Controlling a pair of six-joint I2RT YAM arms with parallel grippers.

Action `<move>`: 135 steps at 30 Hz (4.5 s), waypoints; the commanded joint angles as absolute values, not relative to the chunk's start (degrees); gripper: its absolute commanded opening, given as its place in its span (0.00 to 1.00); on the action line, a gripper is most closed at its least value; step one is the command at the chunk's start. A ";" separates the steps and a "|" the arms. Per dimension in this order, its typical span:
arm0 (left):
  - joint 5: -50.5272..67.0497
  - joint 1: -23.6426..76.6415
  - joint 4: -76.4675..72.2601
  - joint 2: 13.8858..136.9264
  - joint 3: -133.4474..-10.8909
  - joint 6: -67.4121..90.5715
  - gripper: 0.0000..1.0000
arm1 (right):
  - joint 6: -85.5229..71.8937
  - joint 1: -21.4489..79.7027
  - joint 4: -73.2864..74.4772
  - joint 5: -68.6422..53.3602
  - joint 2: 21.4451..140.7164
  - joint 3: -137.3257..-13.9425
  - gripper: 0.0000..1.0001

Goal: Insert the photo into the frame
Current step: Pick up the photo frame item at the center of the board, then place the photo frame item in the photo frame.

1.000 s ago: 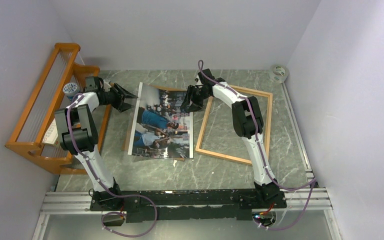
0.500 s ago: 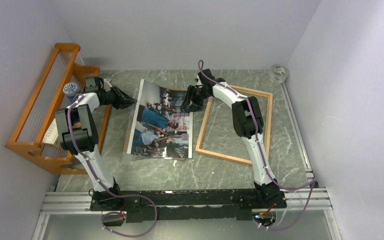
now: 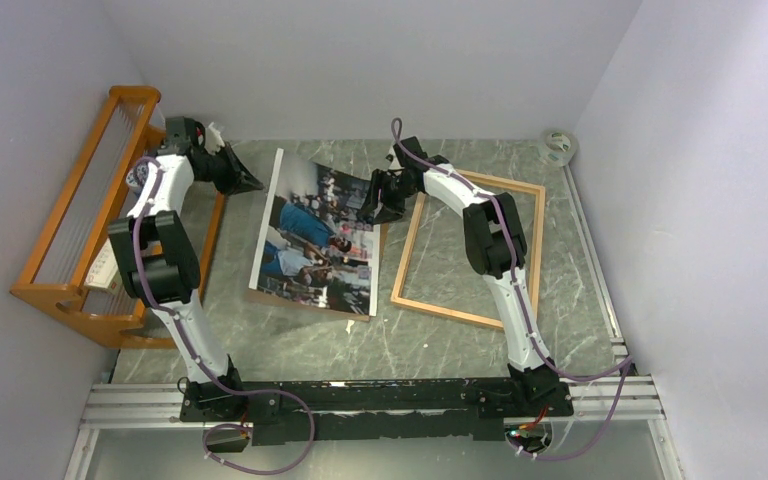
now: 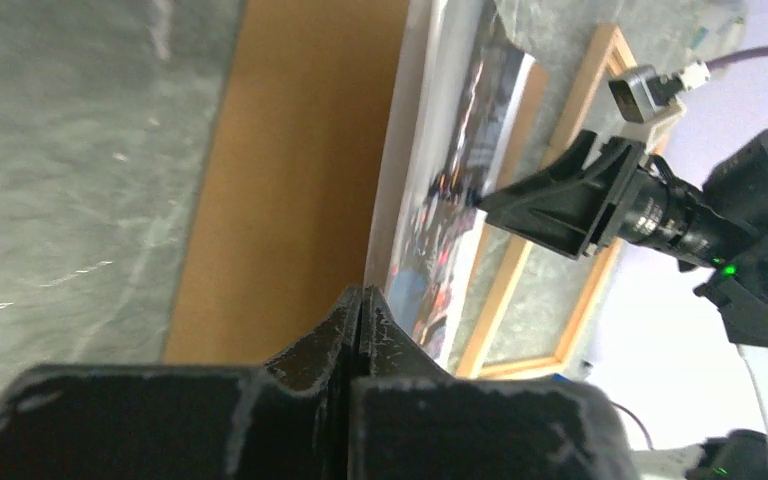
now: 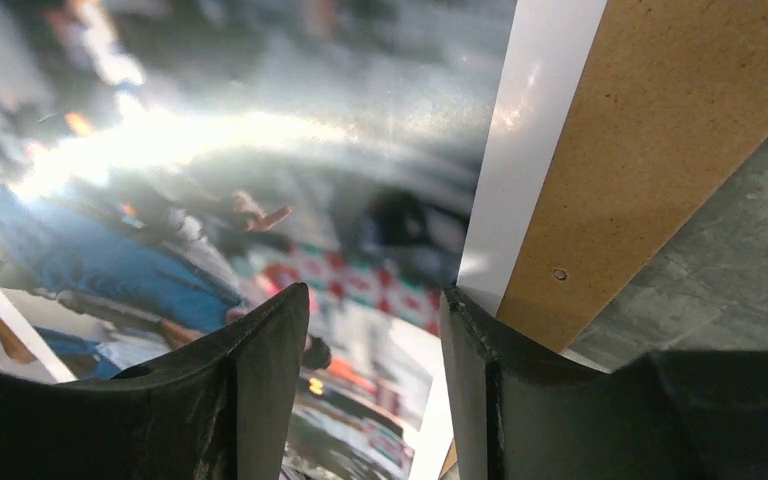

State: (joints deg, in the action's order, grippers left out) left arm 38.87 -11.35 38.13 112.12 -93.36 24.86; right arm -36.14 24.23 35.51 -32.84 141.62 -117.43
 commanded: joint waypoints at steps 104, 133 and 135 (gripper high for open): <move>48.37 -10.07 7.63 71.76 -113.22 66.42 0.03 | -69.71 24.64 -54.41 -44.22 75.72 -67.30 0.35; 36.24 -6.29 32.45 82.86 -89.44 38.64 0.91 | -47.26 4.78 10.66 -38.48 87.89 -66.85 0.00; 35.17 -3.49 32.46 86.64 -89.14 36.51 0.91 | -41.22 1.93 14.43 -38.67 91.64 -67.11 0.00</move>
